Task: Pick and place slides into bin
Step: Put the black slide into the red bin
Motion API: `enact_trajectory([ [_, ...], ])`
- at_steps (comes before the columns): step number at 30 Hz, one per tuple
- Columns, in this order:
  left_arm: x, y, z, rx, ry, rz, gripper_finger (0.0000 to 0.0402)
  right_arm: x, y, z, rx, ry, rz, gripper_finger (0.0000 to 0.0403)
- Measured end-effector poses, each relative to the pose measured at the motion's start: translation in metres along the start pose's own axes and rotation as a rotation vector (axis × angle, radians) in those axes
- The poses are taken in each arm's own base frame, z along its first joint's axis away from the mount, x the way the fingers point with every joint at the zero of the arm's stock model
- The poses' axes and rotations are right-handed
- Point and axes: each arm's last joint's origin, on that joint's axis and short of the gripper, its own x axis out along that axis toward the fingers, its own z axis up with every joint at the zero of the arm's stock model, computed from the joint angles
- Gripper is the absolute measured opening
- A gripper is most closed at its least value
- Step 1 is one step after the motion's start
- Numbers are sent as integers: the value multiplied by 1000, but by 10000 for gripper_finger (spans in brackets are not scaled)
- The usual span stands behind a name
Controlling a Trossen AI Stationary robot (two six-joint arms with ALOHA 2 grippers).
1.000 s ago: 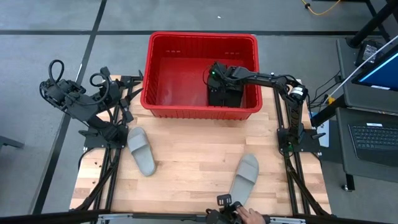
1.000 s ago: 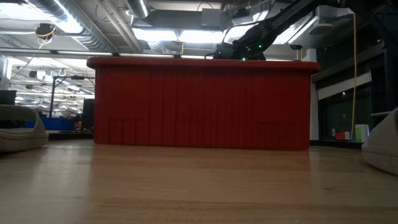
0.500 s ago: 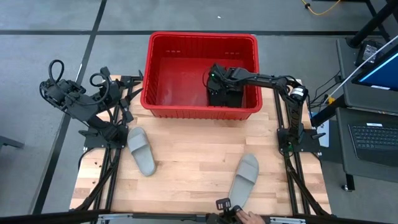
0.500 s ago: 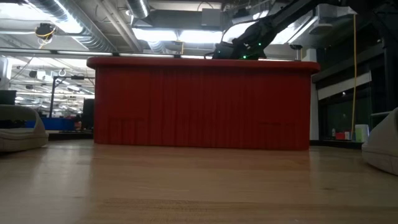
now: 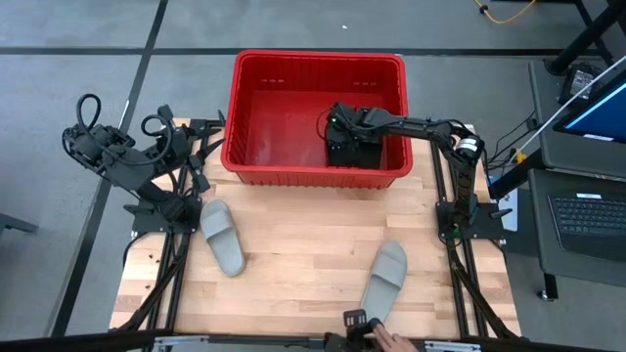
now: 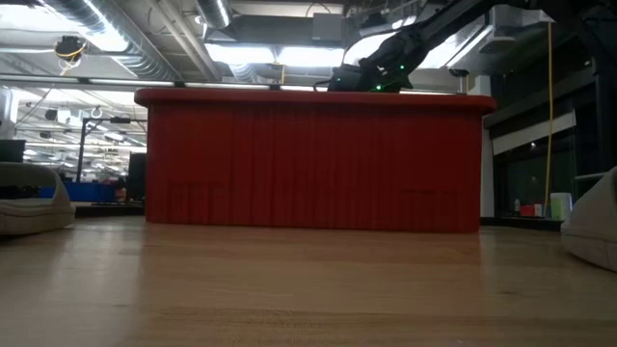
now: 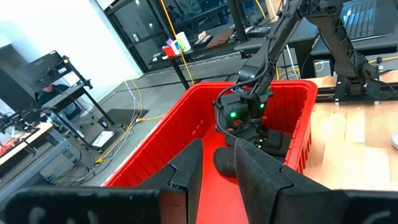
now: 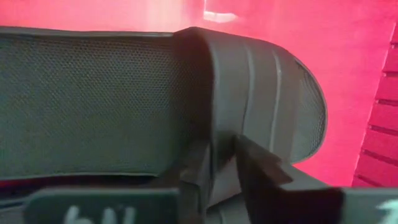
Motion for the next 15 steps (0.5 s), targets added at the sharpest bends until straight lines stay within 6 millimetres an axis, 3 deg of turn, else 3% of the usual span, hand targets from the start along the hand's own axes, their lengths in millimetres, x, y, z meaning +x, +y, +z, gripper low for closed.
enact_trajectory([
  [15, 0, 0, 0, 1, 0, 0, 88, 0, 1, 3, 7, -8, -15, 196],
])
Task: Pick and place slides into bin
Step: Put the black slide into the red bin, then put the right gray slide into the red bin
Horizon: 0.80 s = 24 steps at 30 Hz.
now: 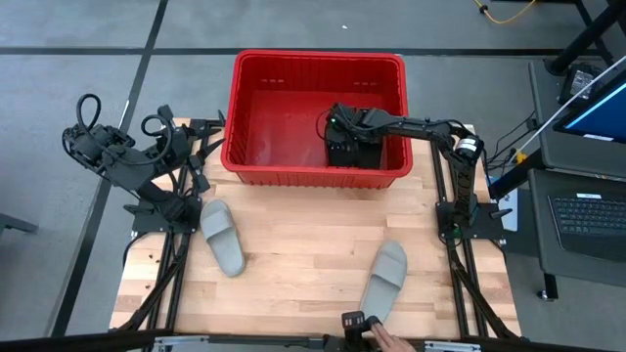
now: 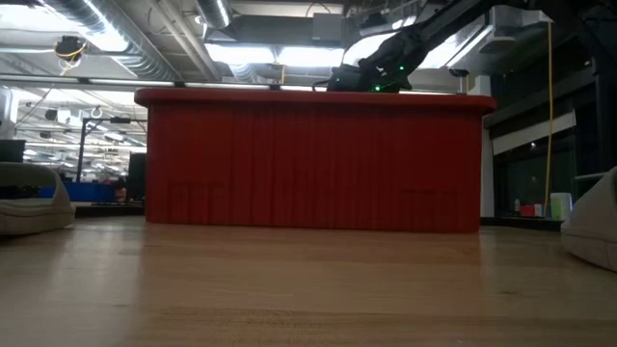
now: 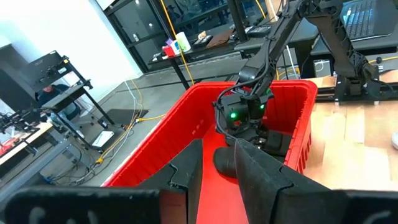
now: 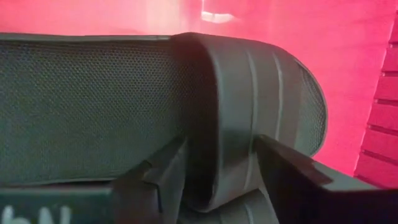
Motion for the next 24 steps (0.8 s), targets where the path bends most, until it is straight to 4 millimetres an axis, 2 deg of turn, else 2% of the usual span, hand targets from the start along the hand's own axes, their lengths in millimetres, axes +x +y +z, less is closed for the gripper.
enact_trajectory([
  [9, 0, -1, 0, 1, 2, -26, 88, -7, -2, 5, 19, -1, 1, 211],
  [17, 0, -1, 0, 1, 4, -42, 88, -43, -22, 20, 97, -89, 72, 212],
  [24, 0, -1, 0, 2, 4, -42, 88, -79, -40, 28, 133, -110, 53, 212],
])
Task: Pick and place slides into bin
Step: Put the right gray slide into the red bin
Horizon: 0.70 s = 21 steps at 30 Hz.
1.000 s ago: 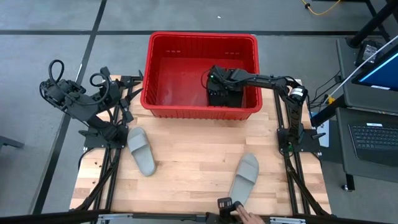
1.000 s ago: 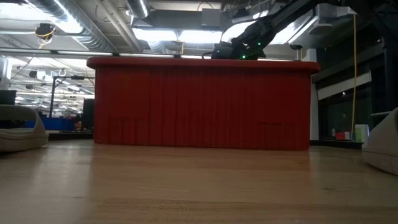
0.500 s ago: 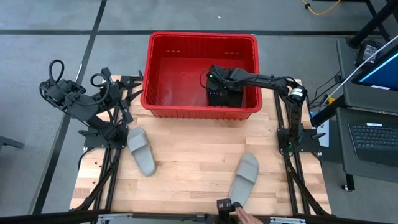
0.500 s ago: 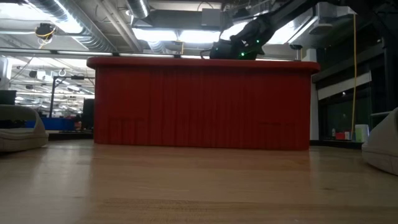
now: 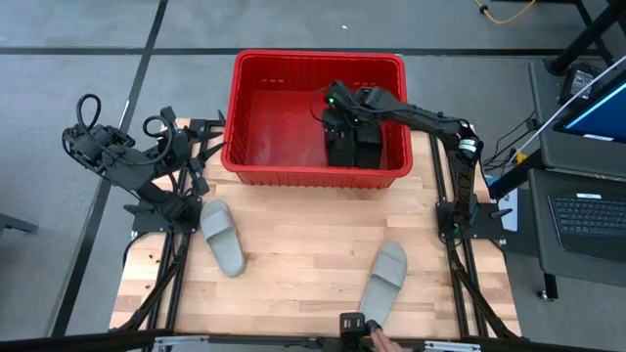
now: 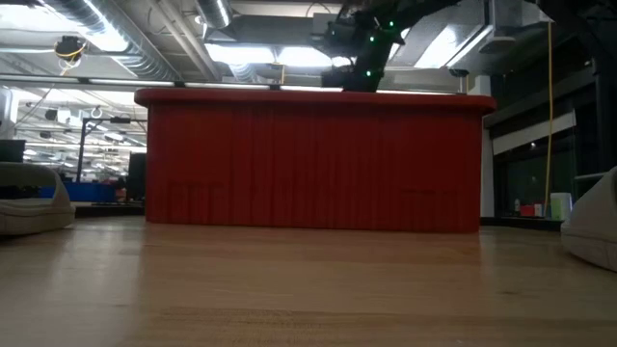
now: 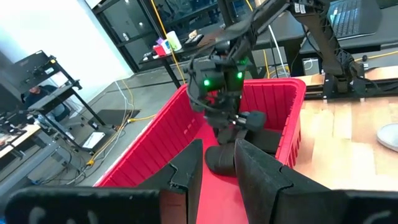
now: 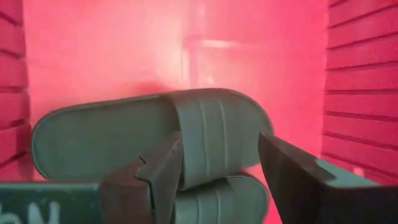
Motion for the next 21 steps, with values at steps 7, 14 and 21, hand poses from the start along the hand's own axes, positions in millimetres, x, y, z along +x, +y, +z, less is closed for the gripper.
enact_trajectory([
  [7, 0, 0, -3, 29, 14, 1, 88, -35, -3, 7, 113, 56, -49, 181],
  [14, 0, 0, -3, 66, 18, 2, 88, -88, -2, 26, 139, -42, -107, 19],
  [21, 1, -1, -6, 87, 30, 2, 88, -133, 3, 36, 195, -156, -128, 5],
])
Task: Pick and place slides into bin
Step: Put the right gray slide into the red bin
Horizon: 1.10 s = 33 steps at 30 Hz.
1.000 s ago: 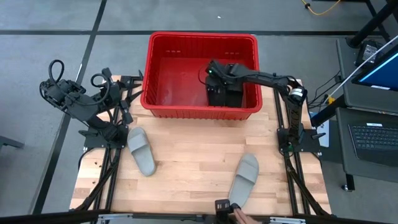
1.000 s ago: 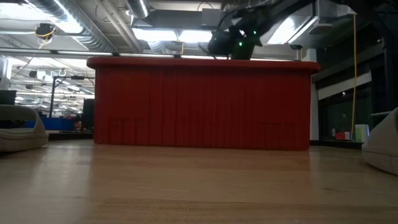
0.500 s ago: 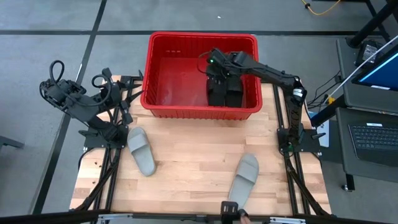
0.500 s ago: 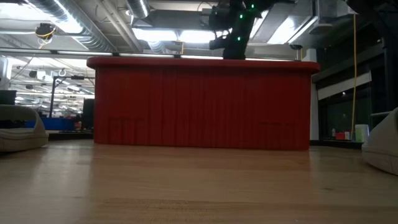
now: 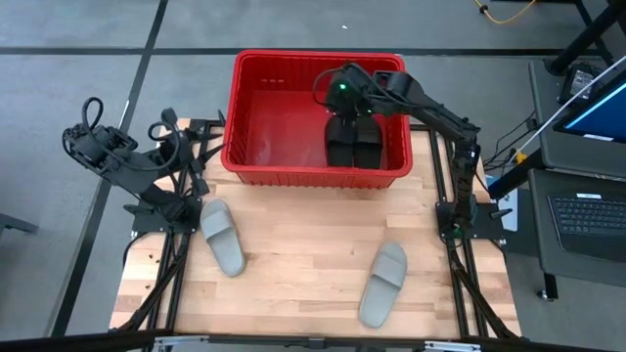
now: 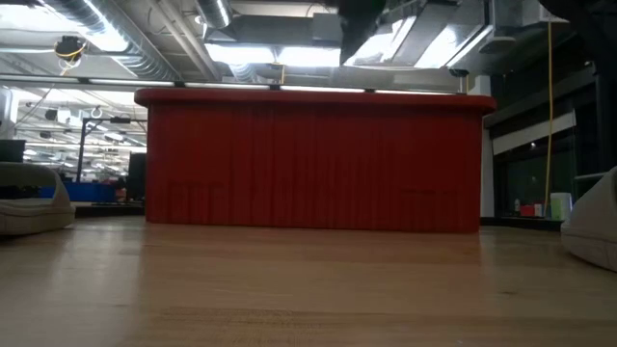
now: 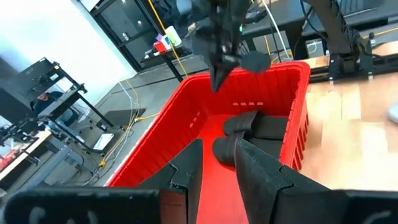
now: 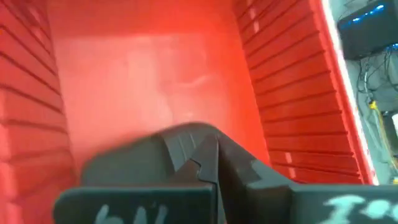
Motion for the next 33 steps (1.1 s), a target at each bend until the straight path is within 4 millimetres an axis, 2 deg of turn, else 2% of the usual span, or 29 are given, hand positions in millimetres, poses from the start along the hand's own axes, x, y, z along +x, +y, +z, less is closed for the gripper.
enact_trajectory([
  [6, 0, -3, -4, -24, 31, -100, 88, -22, 9, 1, 101, -85, 12, 4],
  [9, 0, -2, -7, -32, 51, -100, 88, -28, 20, 2, 146, -100, 34, 3],
  [14, -1, -1, -13, -37, 92, -91, 88, -28, 49, 7, 125, -100, 75, 2],
  [19, -1, -1, -16, -23, 108, -100, 88, -18, 78, 3, 172, -64, -25, 2],
  [23, -5, -2, -21, -44, 107, -119, 88, -22, 95, -9, 211, -107, -8, 2],
  [27, -3, -14, -36, -66, 95, -88, 88, -24, 113, -32, 259, -161, 31, 1],
  [30, 0, -25, -44, -103, 75, -79, 88, -40, 120, -53, 293, -247, 60, 1],
  [33, 2, -36, -44, -125, 37, -95, 88, -57, 130, -74, 311, -321, 105, 2],
])
